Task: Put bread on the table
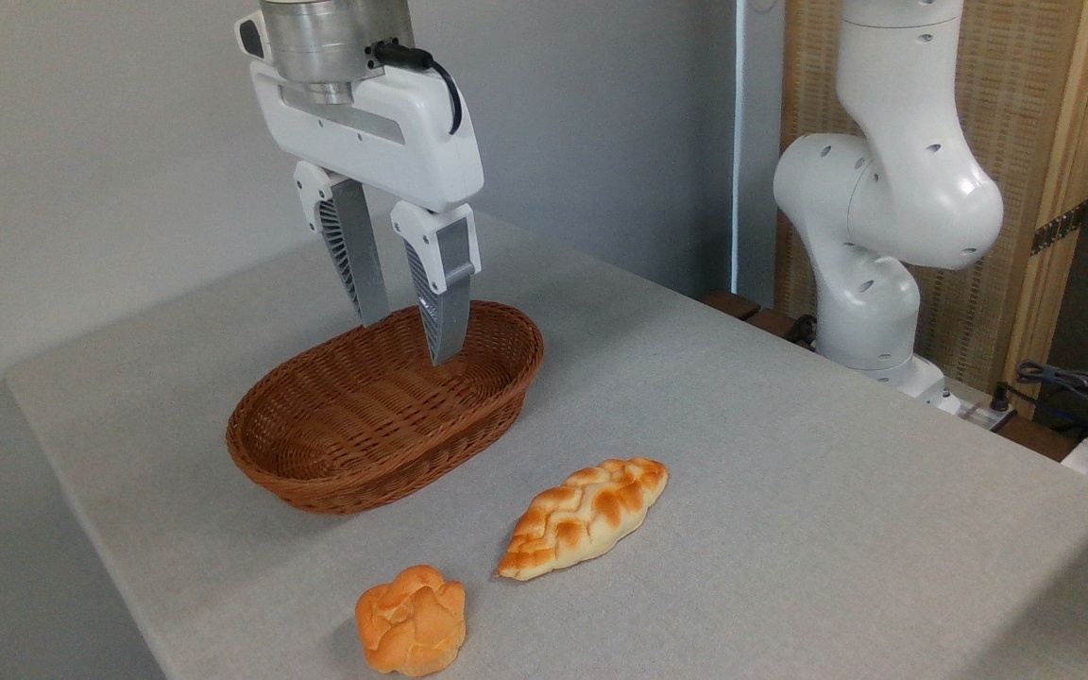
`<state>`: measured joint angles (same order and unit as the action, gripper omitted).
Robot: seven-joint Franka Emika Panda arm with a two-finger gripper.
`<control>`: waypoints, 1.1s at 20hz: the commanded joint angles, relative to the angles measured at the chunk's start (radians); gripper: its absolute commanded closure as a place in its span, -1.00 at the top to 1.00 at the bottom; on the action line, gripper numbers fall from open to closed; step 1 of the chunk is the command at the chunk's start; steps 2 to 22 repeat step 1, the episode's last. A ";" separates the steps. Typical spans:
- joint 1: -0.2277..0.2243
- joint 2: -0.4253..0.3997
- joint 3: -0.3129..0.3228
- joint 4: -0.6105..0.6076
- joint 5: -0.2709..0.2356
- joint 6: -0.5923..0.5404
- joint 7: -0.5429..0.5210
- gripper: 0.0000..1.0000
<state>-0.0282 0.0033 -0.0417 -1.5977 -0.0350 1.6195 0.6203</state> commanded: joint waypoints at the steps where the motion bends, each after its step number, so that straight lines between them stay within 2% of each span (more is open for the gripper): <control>1: 0.008 -0.002 0.005 0.016 0.004 -0.027 0.032 1.00; 22: 0.008 -0.002 0.005 0.016 0.004 -0.027 0.032 1.00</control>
